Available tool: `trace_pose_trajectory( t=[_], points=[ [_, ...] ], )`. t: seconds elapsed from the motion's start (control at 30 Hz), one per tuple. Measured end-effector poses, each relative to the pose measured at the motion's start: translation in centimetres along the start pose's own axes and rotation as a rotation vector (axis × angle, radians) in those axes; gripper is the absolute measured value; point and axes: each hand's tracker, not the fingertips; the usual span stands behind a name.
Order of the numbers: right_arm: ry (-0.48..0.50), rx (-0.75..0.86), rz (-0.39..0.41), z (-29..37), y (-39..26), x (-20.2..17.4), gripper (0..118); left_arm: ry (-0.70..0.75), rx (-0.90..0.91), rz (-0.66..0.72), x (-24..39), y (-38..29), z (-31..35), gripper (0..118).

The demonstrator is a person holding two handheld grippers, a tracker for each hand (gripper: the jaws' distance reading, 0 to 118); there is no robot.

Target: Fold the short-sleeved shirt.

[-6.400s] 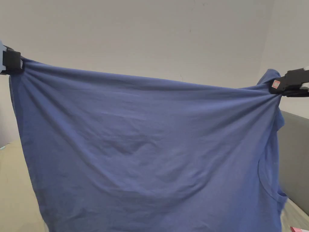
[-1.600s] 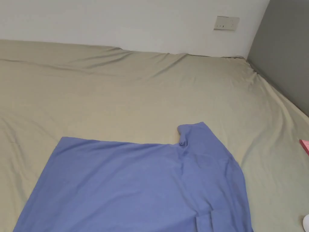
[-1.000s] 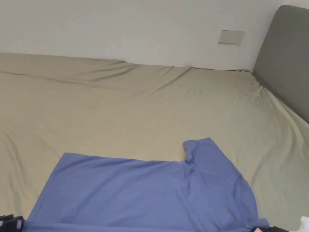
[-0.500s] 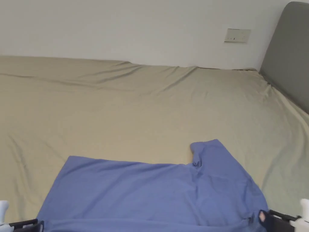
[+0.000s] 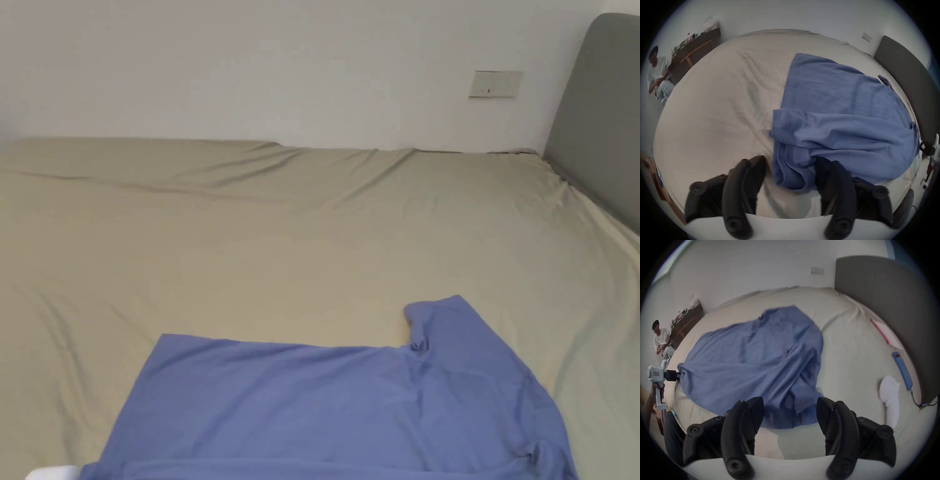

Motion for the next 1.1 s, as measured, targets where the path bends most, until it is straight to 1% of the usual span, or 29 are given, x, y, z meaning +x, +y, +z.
trace_pose_trajectory(
  t=[0.03,0.07,0.1,0.13,0.17,0.2,0.23,0.27,0.3,0.33,0.37,0.5,0.53,0.6,0.67,0.7,0.73,0.77,0.83,0.87,0.9,0.93,0.97,1.0,1.03,1.07,1.1],
  points=[
    [-0.015,-0.018,0.002,-1.3,-0.2,-0.1,83,-0.018,0.008,-0.049,0.2,0.0,0.5,7],
    [-0.042,-0.036,-0.001,-2.7,-0.4,-0.3,83,-0.023,0.039,-0.074,0.6,0.0,0.9,7],
    [-0.075,-0.086,-0.02,-3.9,-0.4,-0.5,80,0.002,0.056,-0.087,1.1,-0.2,1.0,7],
    [-0.07,-0.128,-0.037,-4.9,-0.5,-0.7,80,0.039,0.043,-0.112,1.6,-0.5,1.3,7],
    [-0.104,-0.041,-0.019,-4.5,-0.6,-1.3,78,0.057,0.01,-0.138,2.0,-0.8,0.6,7],
    [-0.09,-0.027,-0.002,-4.1,-0.1,-1.7,74,0.076,0.013,-0.16,2.3,-1.2,0.2,7],
    [0.061,-0.078,-0.009,-3.7,0.3,-1.7,23,0.085,0.043,-0.17,2.5,-1.3,0.4,7],
    [0.107,-0.085,-0.068,-3.3,0.5,-1.9,20,0.09,0.032,-0.174,2.9,-1.1,1.1,7],
    [0.05,-0.097,-0.058,-3.1,0.7,-2.1,20,0.084,0.028,-0.169,2.8,-0.7,1.5,7],
    [0.04,-0.111,-0.026,-2.9,1.0,-1.9,20,0.056,0.015,-0.15,2.4,-0.5,1.9,7],
    [0.063,-0.105,-0.036,-2.1,1.4,-1.2,20,0.018,0.022,-0.125,1.9,-0.2,2.6,7],
    [0.189,-0.058,-0.222,1.1,2.0,2.5,20,-0.1,0.071,-0.064,-0.9,1.0,7.1,7],
    [0.227,-0.045,-0.245,2.1,2.0,3.1,20,-0.133,0.08,-0.045,-0.8,1.1,9.1,7],
    [0.218,-0.058,-0.194,3.7,2.0,3.2,20,-0.15,0.069,-0.048,-1.4,0.9,10.9,7],
    [0.156,-0.085,-0.061,5.1,1.3,2.4,20,-0.178,0.041,-0.073,-1.7,0.2,12.5,7],
    [0.119,-0.126,0.036,5.1,0.6,2.0,20,-0.188,0.015,-0.068,-1.9,-1.0,12.7,7],
    [0.075,-0.149,0.088,5.1,-0.5,1.6,20,-0.189,-0.012,-0.038,-2.1,-2.6,12.9,7],
    [0.082,-0.185,0.078,4.9,-1.7,1.2,20,-0.212,-0.066,-0.025,-2.2,-4.2,12.8,7],
    [0.098,-0.241,0.047,4.7,-4.2,1.4,20,-0.173,-0.111,-0.047,-2.4,-7.9,12.5,7],
    [0.108,-0.244,0.038,4.6,-5.3,1.4,20,-0.16,-0.134,-0.05,-2.5,-9.7,12.2,7],
    [0.102,-0.244,0.047,4.2,-6.6,1.4,20,-0.16,-0.172,-0.032,-2.8,-11.6,11.7,7],
    [0.09,-0.272,0.054,3.8,-7.7,1.4,20,-0.163,-0.188,0.008,-3.4,-13.1,11.0,7],
    [0.081,-0.278,0.053,3.3,-8.6,1.4,20,-0.199,-0.212,0.065,-3.7,-14.2,10.5,7],
    [0.092,-0.238,0.04,3.1,-9.1,1.6,20,-0.216,-0.056,0.151,-4.4,-14.6,11.4,7],
    [0.099,-0.172,0.01,3.3,-9.0,1.9,24,-0.245,-0.047,0.22,-4.9,-14.3,11.3,7],
    [0.101,-0.195,0.002,3.1,-9.0,2.0,28,-0.242,-0.111,0.237,-5.1,-14.2,11.0,7],
    [0.104,-0.192,0.011,3.1,-9.0,2.0,28,-0.236,-0.111,0.233,-4.9,-13.7,10.9,10]
  ],
)
